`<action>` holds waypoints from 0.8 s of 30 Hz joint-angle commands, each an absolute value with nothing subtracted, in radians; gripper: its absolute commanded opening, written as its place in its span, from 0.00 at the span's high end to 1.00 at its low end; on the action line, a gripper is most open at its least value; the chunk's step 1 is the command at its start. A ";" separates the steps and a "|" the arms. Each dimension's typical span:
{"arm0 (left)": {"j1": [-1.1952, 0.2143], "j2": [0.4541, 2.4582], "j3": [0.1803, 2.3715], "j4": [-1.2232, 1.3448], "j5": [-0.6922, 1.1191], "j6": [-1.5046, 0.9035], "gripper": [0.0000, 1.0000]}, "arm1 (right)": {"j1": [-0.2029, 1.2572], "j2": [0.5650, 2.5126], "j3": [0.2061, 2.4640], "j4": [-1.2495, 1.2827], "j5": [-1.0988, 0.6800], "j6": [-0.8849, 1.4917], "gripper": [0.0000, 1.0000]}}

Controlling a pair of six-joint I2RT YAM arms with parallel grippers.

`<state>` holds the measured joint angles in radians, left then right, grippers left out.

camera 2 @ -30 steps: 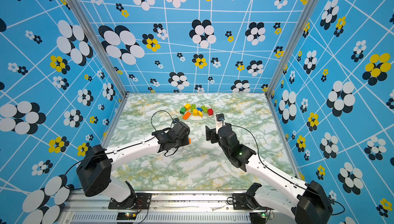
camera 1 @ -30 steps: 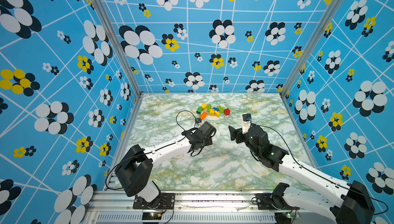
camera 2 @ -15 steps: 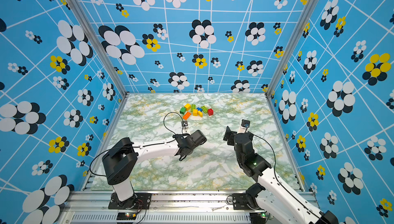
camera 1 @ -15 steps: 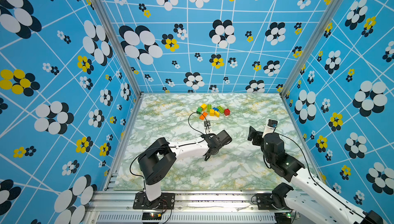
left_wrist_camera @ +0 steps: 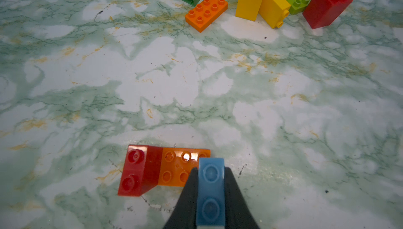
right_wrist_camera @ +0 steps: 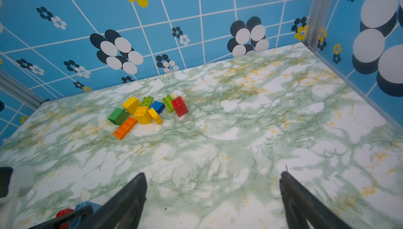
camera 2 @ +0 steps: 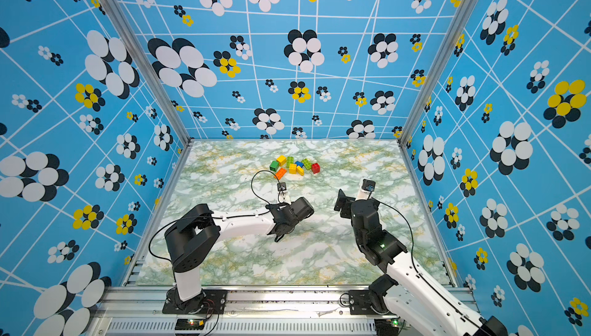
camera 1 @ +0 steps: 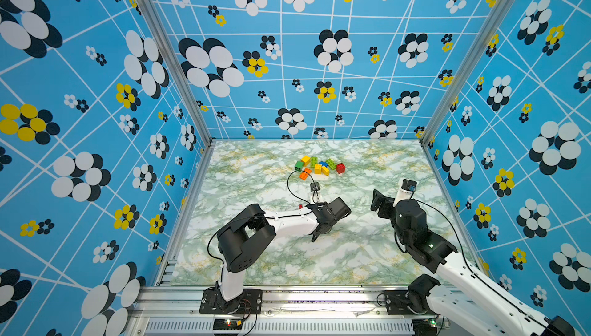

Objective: Assemble the letter p with lego
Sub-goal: Assemble the lego brick with the lego brick.

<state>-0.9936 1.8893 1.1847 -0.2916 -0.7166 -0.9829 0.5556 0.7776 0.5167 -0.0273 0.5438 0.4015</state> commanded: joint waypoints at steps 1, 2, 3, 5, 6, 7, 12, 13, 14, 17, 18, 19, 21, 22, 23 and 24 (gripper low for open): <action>-1.001 1.913 1.164 -0.273 -0.749 -0.973 1.00 | 0.551 0.769 0.502 -0.030 0.537 0.415 0.03; -1.001 1.914 1.161 -0.271 -0.749 -0.972 1.00 | 0.549 0.770 0.502 -0.029 0.537 0.414 0.03; -1.001 1.916 1.157 -0.264 -0.750 -0.969 1.00 | 0.551 0.771 0.502 -0.029 0.537 0.416 0.03; -1.000 1.916 1.147 -0.257 -0.748 -0.965 1.00 | 0.549 0.773 0.502 -0.029 0.536 0.415 0.03; -1.001 1.916 1.139 -0.250 -0.745 -0.961 1.00 | 0.549 0.773 0.502 -0.029 0.535 0.415 0.03; -1.001 1.914 1.132 -0.246 -0.743 -0.960 1.00 | 0.548 0.772 0.502 -0.029 0.534 0.414 0.03; -1.000 1.905 1.091 -0.199 -0.737 -0.942 1.00 | 0.547 0.768 0.502 -0.029 0.526 0.415 0.03; -1.001 1.905 1.086 -0.191 -0.737 -0.935 1.00 | 0.548 0.769 0.502 -0.030 0.523 0.416 0.02; -1.000 1.907 1.087 -0.189 -0.737 -0.929 1.00 | 0.546 0.770 0.500 -0.029 0.522 0.416 0.02; -1.001 1.916 1.092 -0.187 -0.741 -0.922 1.00 | 0.545 0.770 0.500 -0.028 0.518 0.417 0.02; -1.001 1.916 1.091 -0.185 -0.741 -0.925 1.00 | 0.545 0.769 0.500 -0.026 0.517 0.416 0.02; -1.002 1.918 1.085 -0.175 -0.740 -0.919 1.00 | 0.544 0.770 0.499 -0.027 0.518 0.417 0.02; -1.002 1.919 1.078 -0.177 -0.745 -0.927 1.00 | 0.543 0.766 0.502 -0.031 0.516 0.417 0.02; -1.003 1.918 1.070 -0.176 -0.752 -0.930 1.00 | 0.541 0.764 0.503 -0.032 0.512 0.416 0.02; -1.005 1.912 1.055 -0.172 -0.761 -0.936 1.00 | 0.541 0.762 0.502 -0.031 0.507 0.416 0.02; -1.005 1.903 1.040 -0.158 -0.765 -0.934 1.00 | 0.541 0.760 0.500 -0.028 0.505 0.416 0.02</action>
